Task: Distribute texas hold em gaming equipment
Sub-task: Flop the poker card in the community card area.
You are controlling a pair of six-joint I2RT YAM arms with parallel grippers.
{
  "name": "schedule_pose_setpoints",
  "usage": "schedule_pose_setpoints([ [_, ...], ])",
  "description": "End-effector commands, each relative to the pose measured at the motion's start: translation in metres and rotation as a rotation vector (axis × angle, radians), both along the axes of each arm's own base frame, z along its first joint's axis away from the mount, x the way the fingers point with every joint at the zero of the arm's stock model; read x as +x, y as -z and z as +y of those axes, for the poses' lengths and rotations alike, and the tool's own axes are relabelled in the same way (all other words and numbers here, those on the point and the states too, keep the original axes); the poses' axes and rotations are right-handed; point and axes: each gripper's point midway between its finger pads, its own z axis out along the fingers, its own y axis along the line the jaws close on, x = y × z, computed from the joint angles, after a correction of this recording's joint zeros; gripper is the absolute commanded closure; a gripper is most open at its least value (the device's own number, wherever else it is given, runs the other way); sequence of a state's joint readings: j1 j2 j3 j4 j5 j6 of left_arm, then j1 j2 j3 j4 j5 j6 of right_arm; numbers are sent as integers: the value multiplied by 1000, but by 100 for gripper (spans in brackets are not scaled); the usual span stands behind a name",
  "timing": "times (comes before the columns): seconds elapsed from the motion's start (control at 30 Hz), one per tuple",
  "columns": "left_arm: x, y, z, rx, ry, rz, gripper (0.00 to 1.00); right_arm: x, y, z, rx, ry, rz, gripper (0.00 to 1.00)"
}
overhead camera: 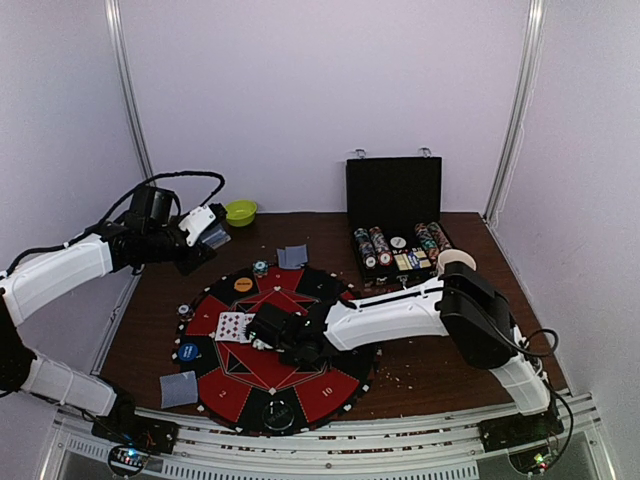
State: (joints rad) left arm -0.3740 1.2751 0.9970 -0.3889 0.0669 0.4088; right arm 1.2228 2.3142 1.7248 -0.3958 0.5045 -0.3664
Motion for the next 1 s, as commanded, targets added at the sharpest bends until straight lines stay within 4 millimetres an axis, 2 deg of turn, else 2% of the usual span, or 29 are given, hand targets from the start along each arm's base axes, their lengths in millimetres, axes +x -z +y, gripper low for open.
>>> schedule_pose_setpoints([
  [0.0, 9, -29, -3, -52, -1, -81, 62, -19, 16, 7, 96, 9, 258, 100],
  [0.1, 8, -30, -4, -55, 1, -85, 62, -22, 18, 17, 133, 36, 347, 100],
  [0.3, 7, -33, -4, -59, 5, -93, 62, -21, 30, 17, 136, 150, 395, 100],
  [0.6, 6, -33, -5, -62, 14, -88, 62, -11, 21, 10, 187, 289, 369, 100],
  [0.8, 6, -33, -5, -61, 14, -91, 62, -20, 24, 27, 243, 290, 440, 100],
  [0.97, 5, -35, -7, -71, 24, -92, 62, -21, 26, 28, 237, 283, 428, 100],
])
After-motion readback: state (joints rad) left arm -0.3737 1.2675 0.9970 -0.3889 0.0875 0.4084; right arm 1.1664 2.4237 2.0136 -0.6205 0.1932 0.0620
